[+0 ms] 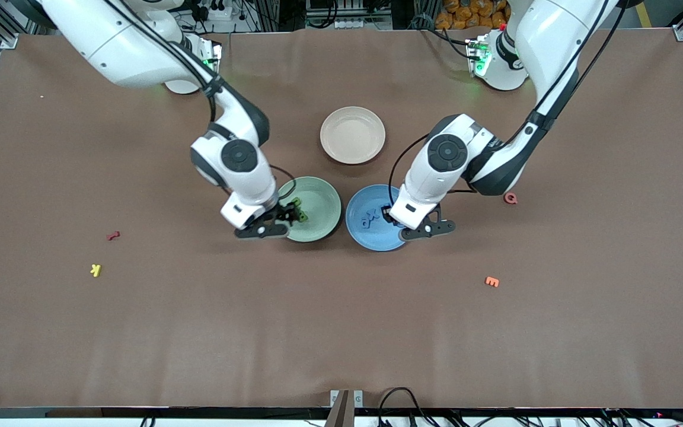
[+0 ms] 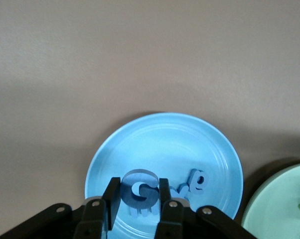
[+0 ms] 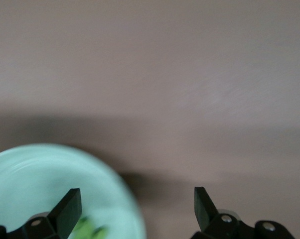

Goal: Sort letters by color into matching plates
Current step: 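Release the letters onto the plates and draw both grippers back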

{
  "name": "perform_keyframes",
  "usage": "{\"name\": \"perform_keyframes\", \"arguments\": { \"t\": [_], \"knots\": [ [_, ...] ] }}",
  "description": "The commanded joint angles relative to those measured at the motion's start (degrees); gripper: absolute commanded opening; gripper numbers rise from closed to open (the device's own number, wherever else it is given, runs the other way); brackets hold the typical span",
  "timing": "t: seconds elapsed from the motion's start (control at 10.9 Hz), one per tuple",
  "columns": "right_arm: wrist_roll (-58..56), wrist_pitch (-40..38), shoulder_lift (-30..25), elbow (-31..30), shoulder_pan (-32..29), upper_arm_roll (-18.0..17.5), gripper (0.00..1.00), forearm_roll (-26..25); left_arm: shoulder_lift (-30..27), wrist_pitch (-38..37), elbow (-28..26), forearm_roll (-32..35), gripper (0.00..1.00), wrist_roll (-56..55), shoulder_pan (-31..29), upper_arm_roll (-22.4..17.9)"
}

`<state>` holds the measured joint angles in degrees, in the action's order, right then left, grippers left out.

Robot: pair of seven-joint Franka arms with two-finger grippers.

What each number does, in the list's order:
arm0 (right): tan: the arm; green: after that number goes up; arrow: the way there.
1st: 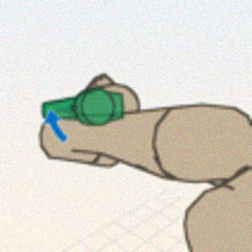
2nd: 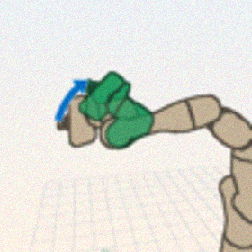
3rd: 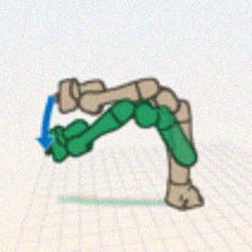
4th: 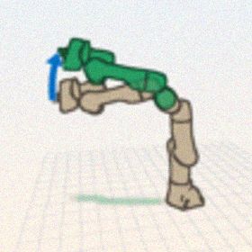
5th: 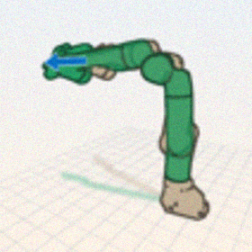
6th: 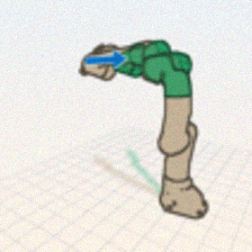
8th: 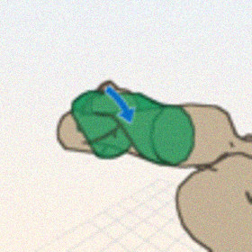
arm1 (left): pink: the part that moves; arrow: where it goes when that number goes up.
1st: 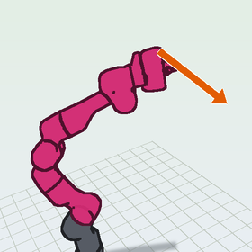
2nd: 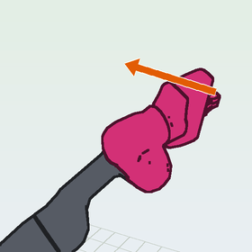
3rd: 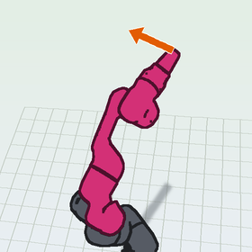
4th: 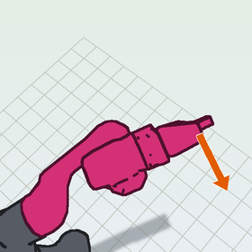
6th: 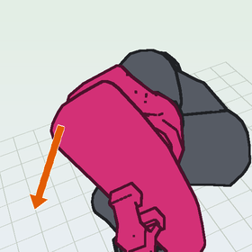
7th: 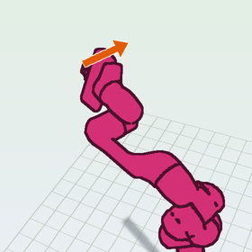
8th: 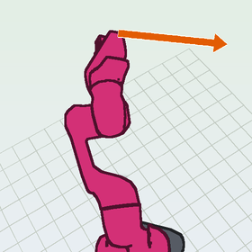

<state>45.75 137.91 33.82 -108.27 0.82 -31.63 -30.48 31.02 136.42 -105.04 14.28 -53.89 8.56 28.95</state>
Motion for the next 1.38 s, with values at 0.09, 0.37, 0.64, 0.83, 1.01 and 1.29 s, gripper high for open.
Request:
{"name": "perform_keyframes", "arguments": {
  "t": [0.09,0.37,0.64,0.83,1.01,1.29],
  "knots": [
    [-11.8,-0.6,-1.0,2.2,-3.0,7.2,1.0,0.9,1.6,-1.1,1.6,4.9,1.0,-4.6,3.2,-1.7],
    [-24.2,-0.6,-0.7,4.6,-6.6,12.1,1.0,5.2,0.4,-1.3,1.7,5.3,1.0,-4.6,2.2,-3.3],
    [-37.9,-0.9,-0.8,7.4,-9.8,16.7,1.0,12.4,-1.0,-1.3,1.7,5.4,1.0,-4.2,1.9,-8.5],
    [-44.2,-1.0,-0.8,8.0,-10.8,19.9,1.0,14.7,-1.2,-1.4,2.4,5.7,1.0,-1.7,1.6,-10.5],
    [-47.5,-1.1,-0.8,8.2,-11.5,23.0,1.0,16.8,-1.7,-3.4,2.2,5.4,1.0,3.8,-1.5,-10.5],
    [-54.5,-9.3,-1.0,14.4,-11.5,27.1,1.0,24.0,-4.5,-9.7,1.2,3.3,1.0,18.5,-11.6,-8.7]
  ]
}}
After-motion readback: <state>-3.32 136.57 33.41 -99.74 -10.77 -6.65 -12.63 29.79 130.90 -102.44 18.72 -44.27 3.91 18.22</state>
